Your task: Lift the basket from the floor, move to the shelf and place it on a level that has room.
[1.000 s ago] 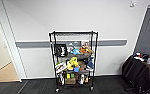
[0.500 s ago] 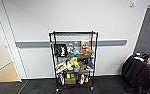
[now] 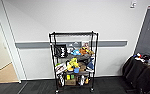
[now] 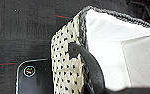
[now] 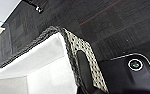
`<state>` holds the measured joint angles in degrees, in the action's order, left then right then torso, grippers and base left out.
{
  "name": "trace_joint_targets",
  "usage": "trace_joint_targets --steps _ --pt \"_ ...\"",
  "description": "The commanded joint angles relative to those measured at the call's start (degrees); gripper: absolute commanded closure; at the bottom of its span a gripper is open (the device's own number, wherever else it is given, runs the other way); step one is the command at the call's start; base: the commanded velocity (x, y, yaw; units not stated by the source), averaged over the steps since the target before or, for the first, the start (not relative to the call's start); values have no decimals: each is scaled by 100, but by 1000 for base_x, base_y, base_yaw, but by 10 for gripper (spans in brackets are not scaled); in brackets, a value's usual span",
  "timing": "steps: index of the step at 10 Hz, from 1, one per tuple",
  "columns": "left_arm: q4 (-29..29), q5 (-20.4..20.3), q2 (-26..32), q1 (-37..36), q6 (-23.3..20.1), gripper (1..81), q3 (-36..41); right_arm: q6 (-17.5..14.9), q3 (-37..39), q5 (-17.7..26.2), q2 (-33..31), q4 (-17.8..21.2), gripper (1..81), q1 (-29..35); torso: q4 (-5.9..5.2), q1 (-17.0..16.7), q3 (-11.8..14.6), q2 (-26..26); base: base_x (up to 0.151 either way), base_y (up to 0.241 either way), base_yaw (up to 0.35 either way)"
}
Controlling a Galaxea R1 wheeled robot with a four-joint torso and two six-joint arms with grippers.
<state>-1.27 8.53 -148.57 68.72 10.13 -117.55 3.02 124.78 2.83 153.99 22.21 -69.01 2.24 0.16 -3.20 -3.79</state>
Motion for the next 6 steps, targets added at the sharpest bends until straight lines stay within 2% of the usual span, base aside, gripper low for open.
trace_joint_targets --steps 1,6 --pt "83 193 160 -618 -90 811 31 23 123 271 64 -41 811 691 0 0 0 0 88 0 0" --pt "92 201 72 -627 -107 811 22 -12 493 385 363 -50 811 691 2 2 0 0 94 0 0"
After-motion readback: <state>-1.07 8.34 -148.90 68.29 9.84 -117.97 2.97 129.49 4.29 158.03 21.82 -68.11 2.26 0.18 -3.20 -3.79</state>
